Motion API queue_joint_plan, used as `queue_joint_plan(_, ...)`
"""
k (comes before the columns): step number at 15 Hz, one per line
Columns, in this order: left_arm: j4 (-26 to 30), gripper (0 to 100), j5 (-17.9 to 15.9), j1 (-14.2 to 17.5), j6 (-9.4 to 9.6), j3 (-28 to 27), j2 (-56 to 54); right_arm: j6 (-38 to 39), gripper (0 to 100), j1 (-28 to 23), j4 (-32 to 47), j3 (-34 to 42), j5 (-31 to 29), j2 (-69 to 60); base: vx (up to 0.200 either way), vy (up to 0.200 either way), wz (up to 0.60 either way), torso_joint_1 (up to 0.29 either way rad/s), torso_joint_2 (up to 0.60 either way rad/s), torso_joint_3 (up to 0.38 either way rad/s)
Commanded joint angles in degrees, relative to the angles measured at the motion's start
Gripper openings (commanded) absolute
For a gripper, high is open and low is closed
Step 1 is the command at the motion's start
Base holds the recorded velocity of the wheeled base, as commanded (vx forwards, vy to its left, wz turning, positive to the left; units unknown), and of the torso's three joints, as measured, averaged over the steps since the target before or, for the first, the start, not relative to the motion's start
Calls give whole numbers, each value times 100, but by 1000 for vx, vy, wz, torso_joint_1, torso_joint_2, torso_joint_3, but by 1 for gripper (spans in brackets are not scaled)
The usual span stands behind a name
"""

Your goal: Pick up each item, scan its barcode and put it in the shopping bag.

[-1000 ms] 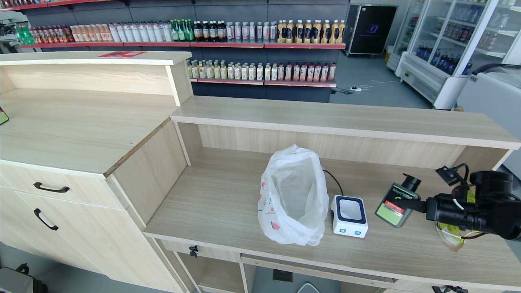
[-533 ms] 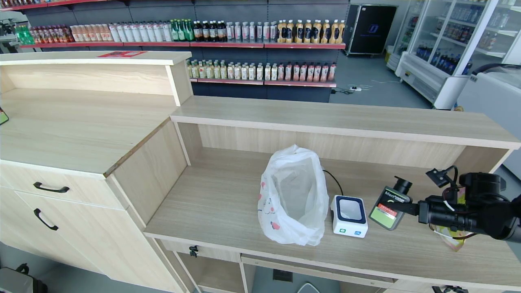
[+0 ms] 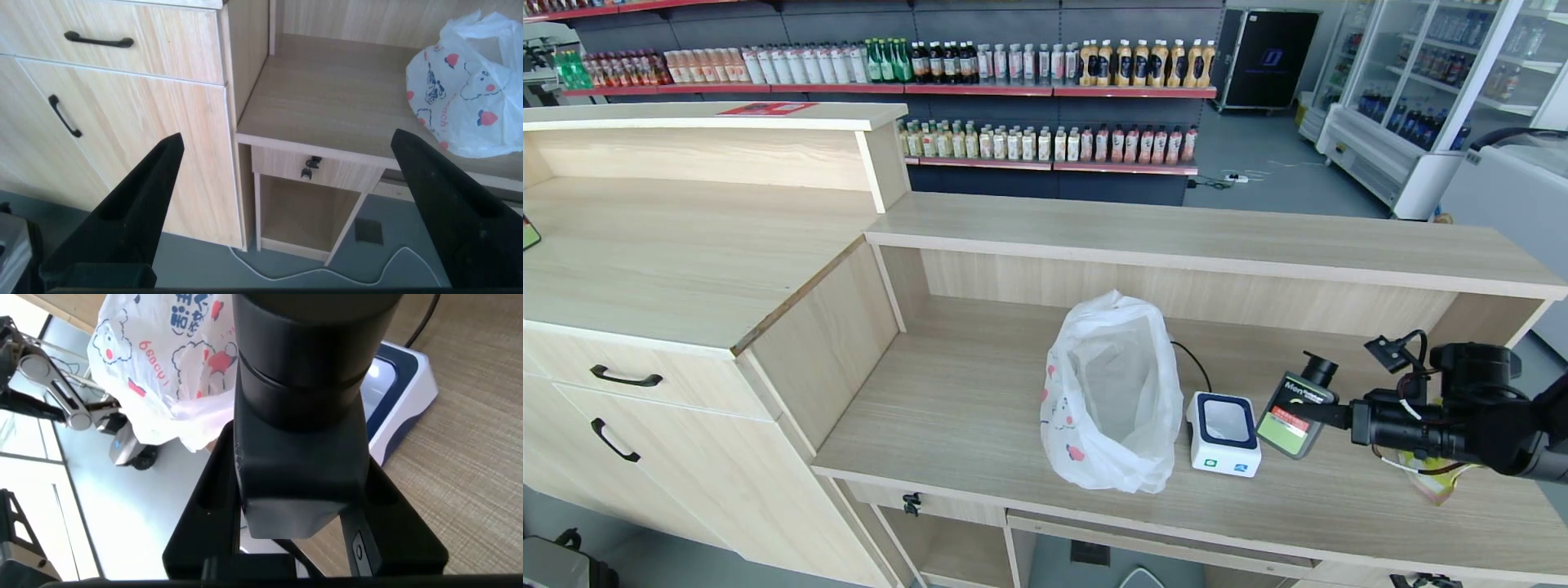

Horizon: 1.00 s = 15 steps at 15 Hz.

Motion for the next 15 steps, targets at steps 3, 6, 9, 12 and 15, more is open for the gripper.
queue_joint_plan(3,0,100,2,1,-1,0,2,9,0,141,-22,-107,-7,118,0,0,0,0,0,0)
queue_joint_plan(6,0,100,2,1,-1,0,2,9,0,194,-22,-195,-15,197,0,0,0,0,0,0)
queue_joint_plan(9,0,100,2,1,-1,0,2,27,0,247,-13,-282,-15,241,0,0,0,0,0,0)
queue_joint_plan(12,0,100,-7,1,-1,0,2,36,0,326,-31,-335,-15,250,0,0,0,0,0,0)
queue_joint_plan(15,0,100,2,1,-1,0,2,45,0,352,-22,-362,-15,250,0,0,0,0,0,0)
